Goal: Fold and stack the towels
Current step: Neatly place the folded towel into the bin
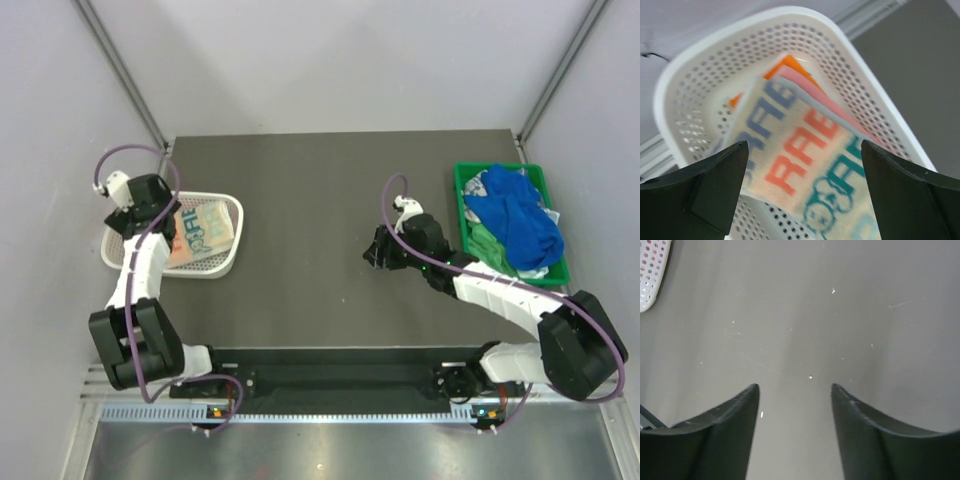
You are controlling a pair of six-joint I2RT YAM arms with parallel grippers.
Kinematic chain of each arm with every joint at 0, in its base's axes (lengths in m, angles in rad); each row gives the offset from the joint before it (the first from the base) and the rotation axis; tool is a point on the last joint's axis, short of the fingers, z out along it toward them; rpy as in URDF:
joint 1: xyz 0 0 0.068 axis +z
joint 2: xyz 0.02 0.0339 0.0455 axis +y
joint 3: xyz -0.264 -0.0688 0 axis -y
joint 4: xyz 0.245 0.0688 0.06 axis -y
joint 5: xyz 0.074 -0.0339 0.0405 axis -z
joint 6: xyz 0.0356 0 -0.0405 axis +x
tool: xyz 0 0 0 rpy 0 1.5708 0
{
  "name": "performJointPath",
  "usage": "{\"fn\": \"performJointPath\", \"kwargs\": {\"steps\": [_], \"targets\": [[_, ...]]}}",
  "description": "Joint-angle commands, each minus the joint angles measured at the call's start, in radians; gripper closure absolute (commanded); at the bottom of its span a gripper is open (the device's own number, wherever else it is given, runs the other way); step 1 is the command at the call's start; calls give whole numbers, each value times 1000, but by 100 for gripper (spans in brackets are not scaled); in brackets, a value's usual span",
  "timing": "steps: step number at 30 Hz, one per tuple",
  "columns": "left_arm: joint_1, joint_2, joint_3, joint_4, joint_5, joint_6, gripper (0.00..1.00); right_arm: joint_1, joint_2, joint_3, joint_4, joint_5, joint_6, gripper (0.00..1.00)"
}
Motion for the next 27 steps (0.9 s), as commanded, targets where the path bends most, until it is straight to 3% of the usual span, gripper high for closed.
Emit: {"fn": "performJointPath", "kwargs": {"steps": [1,4,5,9,17,20,27], "targets": [[-101,-74,-37,39,-20,-34,1,-6,-52,47,-10,18,-26,38],[-219,-118,-85,56,-45,-57,1,-5,-70,73,-31,33,-34,26],[-277,-129,-111,65,-36,-59,1,-6,-78,89,-34,39,-35,16],[-482,-161,-143,76,-43,-42,1,-6,-118,116,-85,71,-46,0],[-910,-155,-166,56,-80,-33,1,-9,-236,122,-105,145,-44,0],[-968,-137,-165,49,-25,-40,1,-9,-278,114,-129,199,-38,0],[-974,-149,-156,41,96,-10,1,-9,-336,103,-169,294,-34,0]]}}
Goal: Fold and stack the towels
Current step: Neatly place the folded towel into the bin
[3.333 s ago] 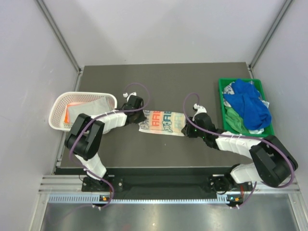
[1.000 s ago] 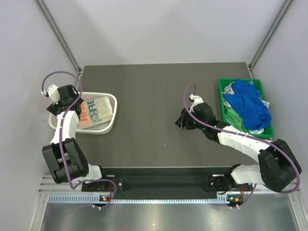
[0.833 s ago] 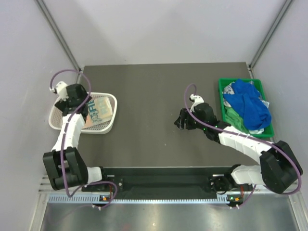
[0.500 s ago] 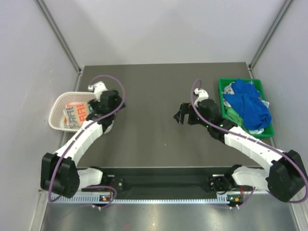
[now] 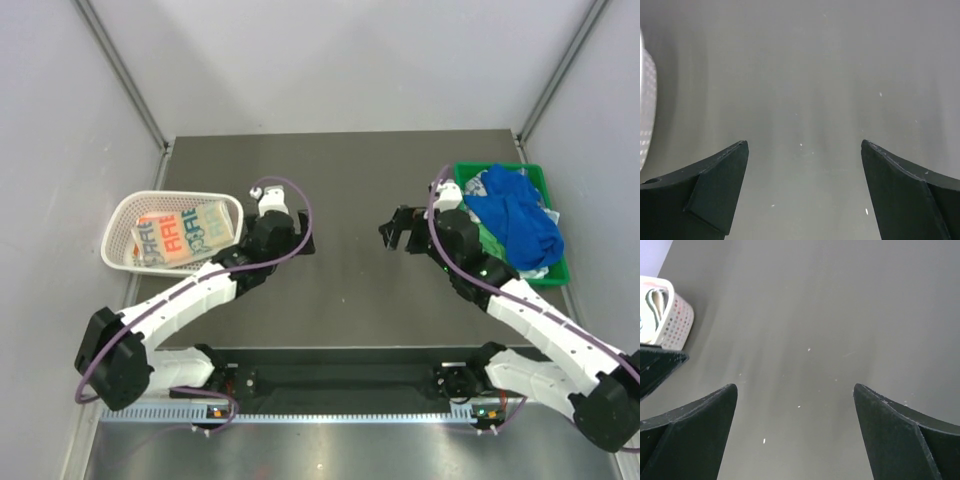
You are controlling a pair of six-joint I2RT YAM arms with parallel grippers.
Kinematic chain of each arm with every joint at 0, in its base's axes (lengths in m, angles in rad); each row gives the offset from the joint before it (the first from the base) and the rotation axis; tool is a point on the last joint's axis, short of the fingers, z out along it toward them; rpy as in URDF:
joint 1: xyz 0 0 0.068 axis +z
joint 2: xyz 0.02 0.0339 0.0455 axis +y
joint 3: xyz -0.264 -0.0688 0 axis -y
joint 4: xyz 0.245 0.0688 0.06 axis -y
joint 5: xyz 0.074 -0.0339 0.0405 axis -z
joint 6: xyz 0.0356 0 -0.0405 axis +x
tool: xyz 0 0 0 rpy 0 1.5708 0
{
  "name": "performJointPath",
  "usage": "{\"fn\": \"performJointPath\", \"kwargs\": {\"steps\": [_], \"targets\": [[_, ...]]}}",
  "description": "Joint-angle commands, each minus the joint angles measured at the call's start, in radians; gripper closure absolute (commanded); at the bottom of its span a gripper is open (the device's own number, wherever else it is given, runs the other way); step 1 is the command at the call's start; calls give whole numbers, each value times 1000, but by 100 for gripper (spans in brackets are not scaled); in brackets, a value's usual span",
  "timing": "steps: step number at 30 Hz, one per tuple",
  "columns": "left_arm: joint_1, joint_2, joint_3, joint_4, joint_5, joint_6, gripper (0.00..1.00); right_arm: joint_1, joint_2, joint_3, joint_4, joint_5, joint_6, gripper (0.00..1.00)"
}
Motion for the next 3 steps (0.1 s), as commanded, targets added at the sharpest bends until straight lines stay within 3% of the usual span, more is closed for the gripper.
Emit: {"fn": "performJointPath", "kwargs": {"steps": [1,3], "targets": [[0,-16,9,10,74,28,1,-7,-37,20,-11,70,6,0],[0,-11,14,10,116,41,1,-7,-46,14,9,81,9,0]]}}
